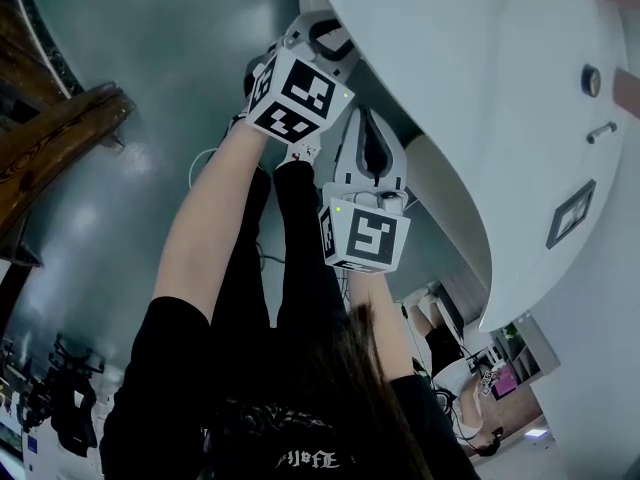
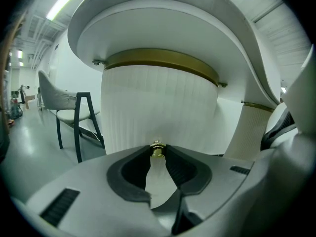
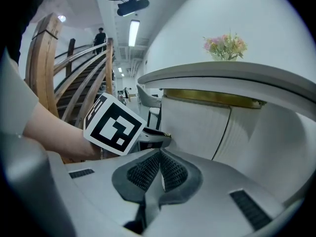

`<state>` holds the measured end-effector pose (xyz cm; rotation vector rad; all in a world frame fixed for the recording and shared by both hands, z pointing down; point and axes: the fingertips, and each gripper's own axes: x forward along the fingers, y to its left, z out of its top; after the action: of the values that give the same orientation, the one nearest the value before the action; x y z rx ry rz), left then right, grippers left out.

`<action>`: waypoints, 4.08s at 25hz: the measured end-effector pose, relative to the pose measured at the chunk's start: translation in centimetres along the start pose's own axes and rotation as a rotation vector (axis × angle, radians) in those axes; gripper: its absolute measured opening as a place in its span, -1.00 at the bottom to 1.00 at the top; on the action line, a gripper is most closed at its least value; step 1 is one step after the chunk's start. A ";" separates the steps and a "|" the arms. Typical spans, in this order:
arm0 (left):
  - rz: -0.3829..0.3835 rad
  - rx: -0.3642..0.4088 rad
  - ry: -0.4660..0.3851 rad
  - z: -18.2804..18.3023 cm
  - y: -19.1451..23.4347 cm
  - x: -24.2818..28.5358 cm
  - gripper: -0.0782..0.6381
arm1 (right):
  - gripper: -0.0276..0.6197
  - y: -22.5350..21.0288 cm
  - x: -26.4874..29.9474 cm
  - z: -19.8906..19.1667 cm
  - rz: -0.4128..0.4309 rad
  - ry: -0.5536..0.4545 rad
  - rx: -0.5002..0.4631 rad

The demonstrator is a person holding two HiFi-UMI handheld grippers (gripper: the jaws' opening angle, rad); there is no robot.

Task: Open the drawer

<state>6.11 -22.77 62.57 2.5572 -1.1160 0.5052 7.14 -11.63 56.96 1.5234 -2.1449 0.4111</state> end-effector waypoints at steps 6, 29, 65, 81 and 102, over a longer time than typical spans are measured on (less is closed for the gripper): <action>0.023 0.001 0.003 0.0 0.0 0.0 -0.47 | -0.84 -0.8 0.1 -0.3 -0.009 0.010 0.009; 0.016 0.001 0.004 0.0 -0.5 0.1 -0.47 | -0.84 -2.3 -0.7 -0.3 -0.003 -0.001 0.016; -0.020 -0.009 0.124 -5.0 -1.1 -10.9 -0.47 | -0.84 5.4 -5.4 -1.0 0.084 0.038 0.043; -0.032 0.003 0.232 -5.7 -1.3 -12.5 -0.46 | -0.84 6.9 -6.6 1.2 0.152 0.065 0.015; -0.021 -0.017 0.342 -6.5 -1.6 -14.7 -0.46 | -0.84 8.1 -8.7 2.9 0.183 0.096 0.030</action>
<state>-3.34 -9.68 61.84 2.3461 -0.9643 0.8827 1.25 -3.44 50.06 1.3002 -2.2183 0.5696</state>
